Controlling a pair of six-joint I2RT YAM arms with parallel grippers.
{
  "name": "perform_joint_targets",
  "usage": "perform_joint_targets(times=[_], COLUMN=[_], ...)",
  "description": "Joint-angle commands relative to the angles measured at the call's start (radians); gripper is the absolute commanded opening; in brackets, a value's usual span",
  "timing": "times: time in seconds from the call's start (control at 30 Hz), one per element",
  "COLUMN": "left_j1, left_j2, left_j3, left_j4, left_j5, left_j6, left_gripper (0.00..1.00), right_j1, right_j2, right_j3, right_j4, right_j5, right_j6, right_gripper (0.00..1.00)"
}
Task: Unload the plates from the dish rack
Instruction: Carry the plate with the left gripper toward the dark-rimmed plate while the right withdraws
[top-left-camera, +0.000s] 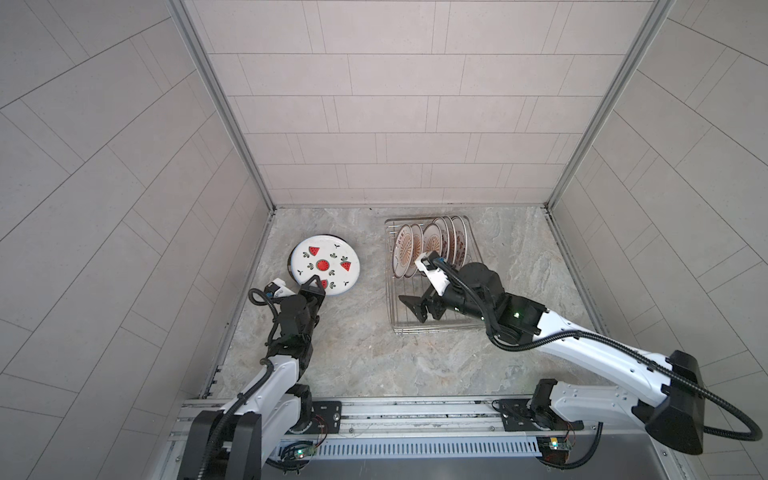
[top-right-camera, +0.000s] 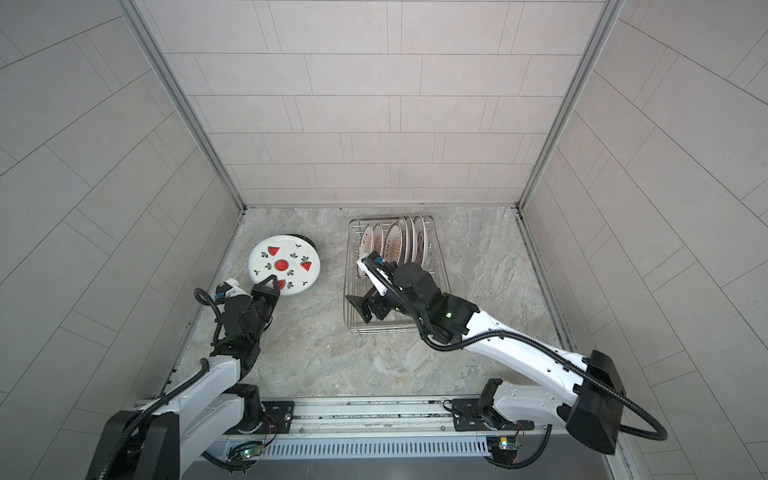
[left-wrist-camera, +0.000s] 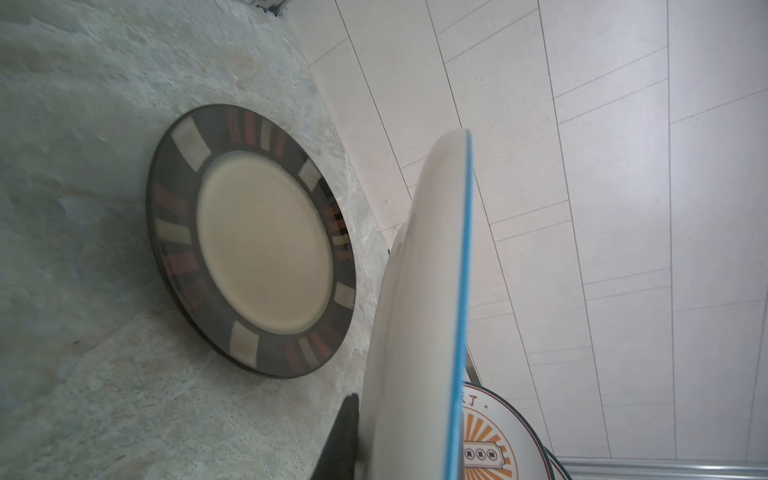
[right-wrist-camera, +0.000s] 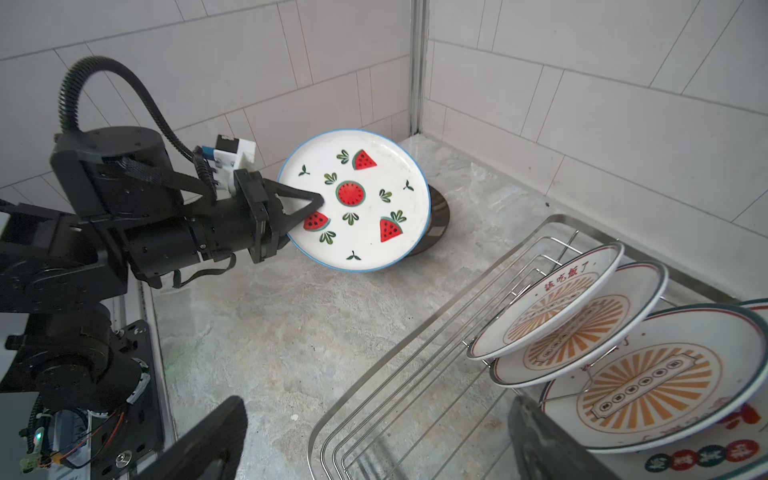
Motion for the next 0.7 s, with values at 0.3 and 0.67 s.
perform_joint_targets(times=[0.3, 0.67], left_j1=[0.07, 0.073], left_j2=[0.269, 0.36], left_j3=[0.073, 0.102], left_j4=[0.327, 0.381], left_j5=[-0.009, -0.09], left_j6=[-0.052, -0.028], left_gripper=[0.0, 0.0], right_j1=[0.072, 0.072], right_j2=[0.145, 0.19], right_j3=[0.063, 0.097], right_j4=[0.08, 0.04], right_j5=[0.163, 0.127], right_j6=[-0.094, -0.116], right_gripper=[1.0, 1.0])
